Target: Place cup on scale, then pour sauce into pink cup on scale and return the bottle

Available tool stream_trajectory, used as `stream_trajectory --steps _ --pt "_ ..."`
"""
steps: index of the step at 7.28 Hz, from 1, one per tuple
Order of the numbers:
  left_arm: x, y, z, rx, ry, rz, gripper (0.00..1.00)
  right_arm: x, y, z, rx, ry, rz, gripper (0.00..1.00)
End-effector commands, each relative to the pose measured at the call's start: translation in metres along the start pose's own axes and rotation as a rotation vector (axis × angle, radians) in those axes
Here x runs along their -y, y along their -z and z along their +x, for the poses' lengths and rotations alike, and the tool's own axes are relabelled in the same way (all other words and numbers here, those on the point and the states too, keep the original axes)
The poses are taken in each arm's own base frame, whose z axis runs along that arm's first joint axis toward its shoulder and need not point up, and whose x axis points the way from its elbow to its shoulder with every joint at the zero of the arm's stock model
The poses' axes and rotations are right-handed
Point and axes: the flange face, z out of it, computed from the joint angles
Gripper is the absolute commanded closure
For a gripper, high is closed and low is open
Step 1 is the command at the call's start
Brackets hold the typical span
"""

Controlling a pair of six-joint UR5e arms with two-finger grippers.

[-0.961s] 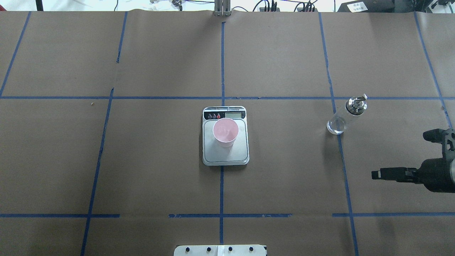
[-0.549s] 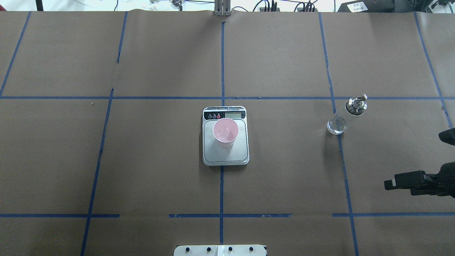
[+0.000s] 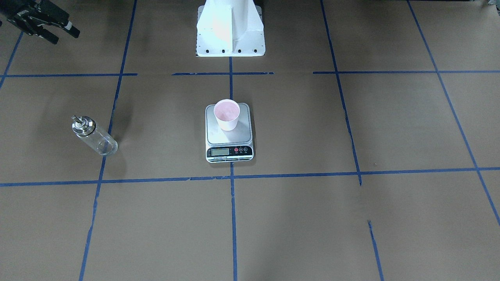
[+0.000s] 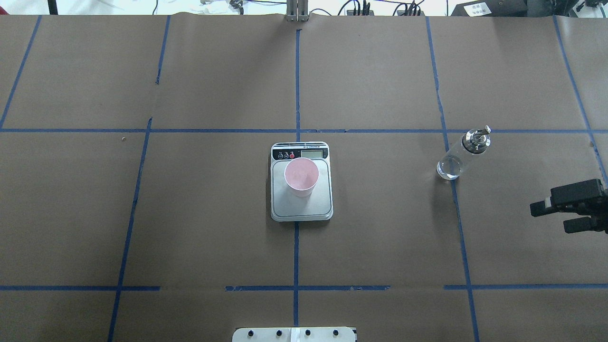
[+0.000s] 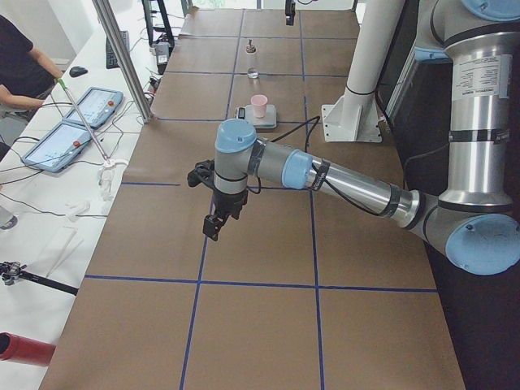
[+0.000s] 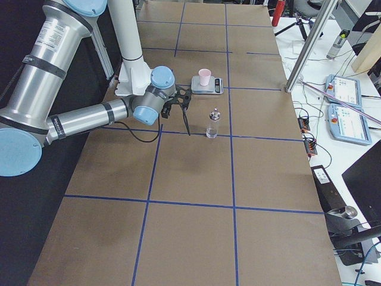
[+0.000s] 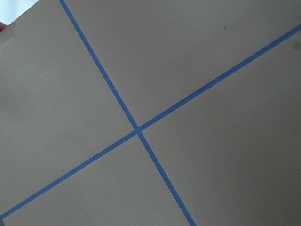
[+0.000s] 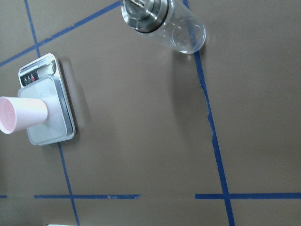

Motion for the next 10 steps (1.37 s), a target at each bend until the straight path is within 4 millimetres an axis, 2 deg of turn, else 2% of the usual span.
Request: stream_trajectory --steps 1,2,3,5,6,7,8,10 --pt "-0.019 -0.022 -0.009 -0.026 0.032 -0.047 0.00 0.039 0.026 -0.037 0.015 -0.043 0.046 0.00" --pt "-0.023 -0.031 -0.014 -0.039 0.044 -0.061 0.00 0.060 0.040 -0.045 0.021 -0.032 0.051 0.00" --pt "-0.023 -0.031 -0.014 -0.039 0.045 -0.061 0.00 0.084 0.051 -0.041 0.026 -0.027 0.082 0.00" --pt "-0.023 -0.030 -0.013 -0.039 0.041 -0.058 0.00 0.145 0.070 -0.028 0.033 -0.047 0.143 0.00" --pt "-0.022 -0.028 -0.012 -0.039 0.041 -0.056 0.00 0.169 0.091 -0.007 0.031 -0.077 0.198 0.00" --pt "-0.021 -0.027 -0.012 -0.037 0.038 -0.052 0.00 0.202 0.109 0.023 0.005 -0.043 0.247 0.01" --pt "-0.021 -0.026 -0.011 -0.037 0.037 -0.051 0.00 0.227 0.115 0.053 -0.042 -0.012 0.288 0.02" --pt "-0.027 -0.027 -0.010 -0.037 0.038 -0.052 0.00 0.261 0.115 0.107 -0.181 0.135 0.338 0.00"
